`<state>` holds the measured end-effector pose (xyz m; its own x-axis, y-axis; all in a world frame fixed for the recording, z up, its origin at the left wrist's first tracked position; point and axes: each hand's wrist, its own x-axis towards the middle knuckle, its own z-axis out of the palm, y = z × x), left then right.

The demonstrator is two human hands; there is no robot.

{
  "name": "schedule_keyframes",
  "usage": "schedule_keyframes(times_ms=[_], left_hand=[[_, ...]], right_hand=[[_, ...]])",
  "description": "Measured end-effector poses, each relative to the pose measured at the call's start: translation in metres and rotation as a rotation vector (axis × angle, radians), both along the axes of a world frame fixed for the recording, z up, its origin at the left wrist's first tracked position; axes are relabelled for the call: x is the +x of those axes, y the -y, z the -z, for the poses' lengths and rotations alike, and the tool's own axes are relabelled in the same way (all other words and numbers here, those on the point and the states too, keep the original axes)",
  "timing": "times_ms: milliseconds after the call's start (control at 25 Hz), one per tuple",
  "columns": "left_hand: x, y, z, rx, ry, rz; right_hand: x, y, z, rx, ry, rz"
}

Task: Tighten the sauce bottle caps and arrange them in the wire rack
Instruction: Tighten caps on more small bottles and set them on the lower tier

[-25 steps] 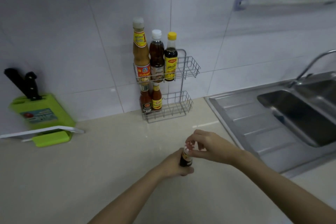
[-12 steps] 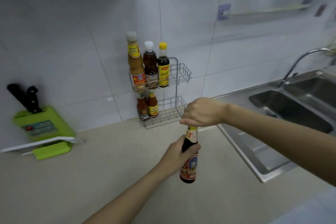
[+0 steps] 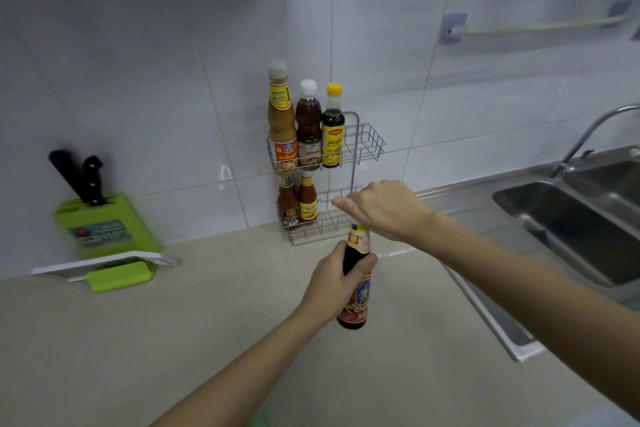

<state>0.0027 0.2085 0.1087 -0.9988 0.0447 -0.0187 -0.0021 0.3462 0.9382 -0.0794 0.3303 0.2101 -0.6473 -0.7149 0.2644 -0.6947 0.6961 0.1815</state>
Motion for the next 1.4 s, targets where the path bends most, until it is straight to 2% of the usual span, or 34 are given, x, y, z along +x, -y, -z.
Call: schedule_keyframes(times_ms=[120,320,520,720,800,960,1000,1080,1120,1200,1320,1400], left_hand=[[0.000,0.003,-0.007,-0.008,-0.013,0.054],[0.003,0.001,-0.008,-0.010,0.012,0.169],[0.001,-0.007,-0.005,-0.040,0.004,0.057],[-0.001,-0.001,-0.003,-0.050,-0.005,0.097],[0.000,-0.004,-0.006,-0.060,-0.006,0.079],[0.002,-0.013,-0.009,-0.086,-0.023,-0.063],[0.001,-0.011,-0.008,-0.032,-0.006,-0.049],[0.000,-0.002,-0.015,0.080,0.041,0.041],[-0.001,0.003,-0.019,0.103,0.059,0.094],[0.001,0.010,-0.026,0.128,0.070,0.151],[0.001,0.013,-0.028,0.133,0.043,0.135],[0.000,0.011,-0.030,0.073,-0.042,0.042]], right_hand=[[0.004,-0.008,0.000,-0.160,0.043,-0.027],[-0.001,-0.012,0.003,-0.170,0.275,-0.142],[0.000,-0.007,0.002,-0.016,0.184,-0.019],[-0.003,-0.009,0.009,-0.079,0.226,-0.124],[-0.003,-0.009,0.002,0.052,0.188,-0.092],[-0.001,0.014,-0.010,0.287,0.099,0.134],[-0.007,0.015,-0.013,0.292,0.134,0.098],[-0.016,0.007,-0.015,0.122,0.215,-0.039],[-0.019,0.000,-0.017,0.106,0.143,-0.115],[-0.022,-0.009,-0.024,0.215,-0.006,-0.212],[-0.020,-0.006,-0.027,0.255,-0.002,-0.208],[-0.018,0.000,-0.027,0.275,-0.042,-0.107]])
